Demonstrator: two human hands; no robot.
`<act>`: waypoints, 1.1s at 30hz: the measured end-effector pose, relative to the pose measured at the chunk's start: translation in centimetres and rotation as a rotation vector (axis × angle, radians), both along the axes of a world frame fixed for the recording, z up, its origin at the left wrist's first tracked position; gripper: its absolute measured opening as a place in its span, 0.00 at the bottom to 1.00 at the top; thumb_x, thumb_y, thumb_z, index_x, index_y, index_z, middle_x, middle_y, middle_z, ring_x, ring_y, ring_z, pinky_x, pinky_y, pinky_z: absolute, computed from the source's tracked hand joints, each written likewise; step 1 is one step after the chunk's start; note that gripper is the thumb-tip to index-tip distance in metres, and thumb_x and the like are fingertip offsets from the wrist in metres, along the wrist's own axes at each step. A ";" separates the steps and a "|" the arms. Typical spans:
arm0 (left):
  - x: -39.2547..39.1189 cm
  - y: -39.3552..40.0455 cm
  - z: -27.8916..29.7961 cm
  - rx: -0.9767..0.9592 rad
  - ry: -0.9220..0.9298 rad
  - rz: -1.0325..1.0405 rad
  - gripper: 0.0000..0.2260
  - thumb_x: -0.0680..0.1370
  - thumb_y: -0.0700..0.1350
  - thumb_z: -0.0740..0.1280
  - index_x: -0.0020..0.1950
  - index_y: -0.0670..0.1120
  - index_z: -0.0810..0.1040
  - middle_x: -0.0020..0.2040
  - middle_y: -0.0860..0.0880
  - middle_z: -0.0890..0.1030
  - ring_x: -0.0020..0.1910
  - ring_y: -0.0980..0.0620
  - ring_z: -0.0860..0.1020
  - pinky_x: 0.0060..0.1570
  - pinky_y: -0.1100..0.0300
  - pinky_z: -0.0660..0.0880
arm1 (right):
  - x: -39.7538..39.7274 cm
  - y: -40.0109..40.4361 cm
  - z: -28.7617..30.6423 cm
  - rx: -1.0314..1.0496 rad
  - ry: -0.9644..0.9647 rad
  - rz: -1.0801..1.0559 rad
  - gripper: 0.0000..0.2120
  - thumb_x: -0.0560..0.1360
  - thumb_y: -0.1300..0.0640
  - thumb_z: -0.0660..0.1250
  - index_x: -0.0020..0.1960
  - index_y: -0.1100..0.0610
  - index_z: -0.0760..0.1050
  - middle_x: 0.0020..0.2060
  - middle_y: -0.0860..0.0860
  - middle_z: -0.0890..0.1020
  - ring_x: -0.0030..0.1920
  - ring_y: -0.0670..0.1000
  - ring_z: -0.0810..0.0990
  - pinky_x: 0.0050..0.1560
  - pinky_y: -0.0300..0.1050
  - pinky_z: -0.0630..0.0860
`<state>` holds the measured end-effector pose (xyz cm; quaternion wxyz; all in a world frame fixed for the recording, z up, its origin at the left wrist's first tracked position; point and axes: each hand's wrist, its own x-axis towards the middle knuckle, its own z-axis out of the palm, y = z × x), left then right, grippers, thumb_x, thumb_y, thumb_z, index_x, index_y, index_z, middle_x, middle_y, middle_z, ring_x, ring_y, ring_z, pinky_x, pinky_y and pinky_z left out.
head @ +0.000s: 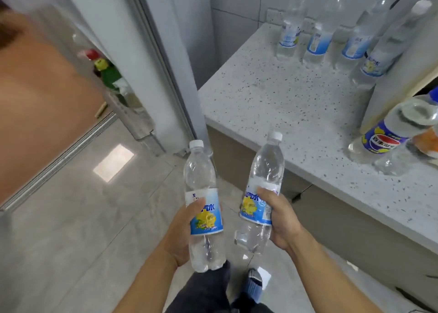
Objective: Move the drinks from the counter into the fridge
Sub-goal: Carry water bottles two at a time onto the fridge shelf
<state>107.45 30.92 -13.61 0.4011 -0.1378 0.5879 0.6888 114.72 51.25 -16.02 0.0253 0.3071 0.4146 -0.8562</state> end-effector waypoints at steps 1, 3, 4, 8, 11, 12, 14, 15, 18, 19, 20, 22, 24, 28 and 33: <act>0.4 -1.4 0.1 0.005 -0.017 0.036 0.14 0.65 0.54 0.71 0.41 0.46 0.89 0.42 0.41 0.86 0.36 0.46 0.86 0.33 0.57 0.81 | -0.3 -1.2 -0.1 -0.006 -0.012 0.026 0.25 0.64 0.50 0.74 0.58 0.62 0.78 0.44 0.60 0.85 0.42 0.57 0.85 0.45 0.52 0.81; 0.8 -4.1 0.3 0.016 -0.031 0.109 0.12 0.64 0.53 0.72 0.40 0.47 0.89 0.41 0.42 0.87 0.36 0.46 0.86 0.32 0.58 0.81 | -1.0 -3.7 -0.2 -0.005 -0.028 0.090 0.31 0.63 0.50 0.75 0.61 0.65 0.77 0.46 0.61 0.85 0.43 0.58 0.85 0.46 0.52 0.81; 0.9 -5.5 0.4 0.029 -0.025 0.143 0.14 0.61 0.54 0.74 0.40 0.47 0.89 0.42 0.43 0.87 0.37 0.46 0.86 0.33 0.57 0.81 | -1.4 -4.9 -0.3 0.001 -0.033 0.129 0.33 0.62 0.49 0.76 0.62 0.65 0.76 0.47 0.62 0.85 0.43 0.58 0.86 0.45 0.52 0.81; 0.8 -11.1 0.8 0.043 0.013 0.292 0.17 0.60 0.54 0.74 0.43 0.46 0.88 0.45 0.41 0.86 0.39 0.45 0.86 0.36 0.54 0.83 | -3.6 -10.4 -0.1 0.043 -0.034 0.302 0.35 0.59 0.47 0.78 0.61 0.64 0.78 0.48 0.62 0.86 0.44 0.59 0.86 0.43 0.51 0.82; 0.1 -16.1 1.0 0.009 0.035 0.385 0.21 0.60 0.56 0.74 0.45 0.43 0.87 0.45 0.39 0.85 0.40 0.43 0.85 0.38 0.53 0.83 | -5.7 -15.1 0.1 0.066 -0.025 0.403 0.32 0.59 0.47 0.78 0.58 0.62 0.79 0.46 0.61 0.86 0.42 0.58 0.86 0.42 0.49 0.82; -0.2 -17.9 1.0 -0.011 0.047 0.411 0.25 0.59 0.57 0.74 0.48 0.41 0.86 0.45 0.38 0.85 0.40 0.43 0.85 0.39 0.53 0.83 | -6.5 -16.9 0.2 0.070 -0.025 0.435 0.32 0.58 0.47 0.78 0.57 0.62 0.79 0.45 0.61 0.86 0.42 0.58 0.86 0.41 0.49 0.82; -1.2 -21.7 1.3 -0.056 0.099 0.458 0.31 0.59 0.58 0.74 0.55 0.39 0.83 0.47 0.38 0.85 0.43 0.42 0.85 0.41 0.53 0.82 | -8.4 -20.6 0.6 0.078 -0.015 0.495 0.30 0.59 0.46 0.78 0.56 0.61 0.81 0.45 0.60 0.86 0.42 0.58 0.86 0.42 0.48 0.82; -1.8 -23.7 1.5 -0.074 0.119 0.477 0.32 0.60 0.57 0.74 0.57 0.39 0.81 0.48 0.39 0.85 0.44 0.42 0.85 0.43 0.53 0.82 | -9.4 -22.6 0.8 0.083 -0.003 0.514 0.28 0.59 0.47 0.77 0.55 0.60 0.82 0.46 0.60 0.86 0.43 0.58 0.86 0.42 0.48 0.82; -3.7 -29.6 1.7 -0.095 0.150 0.527 0.29 0.66 0.55 0.72 0.61 0.38 0.79 0.47 0.41 0.86 0.44 0.43 0.84 0.46 0.52 0.81 | -12.6 -28.6 1.6 0.093 0.031 0.570 0.22 0.59 0.47 0.76 0.50 0.57 0.84 0.45 0.59 0.86 0.42 0.57 0.86 0.41 0.48 0.82; -4.4 -31.5 1.8 -0.096 0.158 0.544 0.30 0.66 0.55 0.71 0.62 0.37 0.79 0.47 0.40 0.86 0.44 0.43 0.84 0.45 0.52 0.81 | -13.6 -30.6 1.9 0.104 0.042 0.590 0.21 0.59 0.47 0.76 0.49 0.56 0.84 0.45 0.59 0.86 0.41 0.57 0.86 0.41 0.48 0.82; -5.2 -33.4 2.0 -0.094 0.171 0.559 0.31 0.64 0.56 0.72 0.62 0.38 0.79 0.48 0.40 0.86 0.44 0.43 0.85 0.44 0.53 0.82 | -14.7 -32.5 2.2 0.117 0.052 0.608 0.20 0.60 0.47 0.76 0.48 0.55 0.85 0.44 0.59 0.86 0.42 0.57 0.86 0.41 0.48 0.82; -6.7 -36.6 2.5 -0.088 0.200 0.588 0.35 0.60 0.58 0.74 0.61 0.39 0.79 0.48 0.40 0.86 0.44 0.44 0.85 0.41 0.54 0.82 | -16.8 -35.9 3.0 0.139 0.073 0.639 0.18 0.60 0.47 0.75 0.47 0.54 0.85 0.45 0.58 0.86 0.42 0.56 0.86 0.40 0.47 0.82; -8.1 -39.1 2.9 -0.063 0.216 0.613 0.35 0.59 0.59 0.74 0.60 0.40 0.80 0.46 0.42 0.86 0.42 0.46 0.85 0.38 0.55 0.82 | -18.5 -38.7 3.5 0.151 0.094 0.669 0.16 0.61 0.47 0.75 0.47 0.52 0.86 0.46 0.58 0.87 0.43 0.55 0.86 0.41 0.46 0.82; -11.5 -42.5 3.2 -0.018 0.231 0.635 0.34 0.60 0.58 0.74 0.60 0.40 0.80 0.46 0.42 0.86 0.42 0.46 0.85 0.39 0.55 0.82 | -21.9 -42.3 3.7 0.157 0.119 0.690 0.15 0.62 0.47 0.75 0.47 0.50 0.86 0.47 0.58 0.87 0.44 0.55 0.87 0.42 0.46 0.82; -17.8 -44.5 2.7 -0.008 0.212 0.620 0.34 0.64 0.57 0.74 0.65 0.40 0.77 0.51 0.40 0.85 0.46 0.43 0.85 0.43 0.52 0.82 | -27.8 -44.4 3.2 0.177 0.124 0.680 0.13 0.65 0.49 0.75 0.48 0.50 0.85 0.46 0.59 0.86 0.44 0.57 0.87 0.40 0.47 0.82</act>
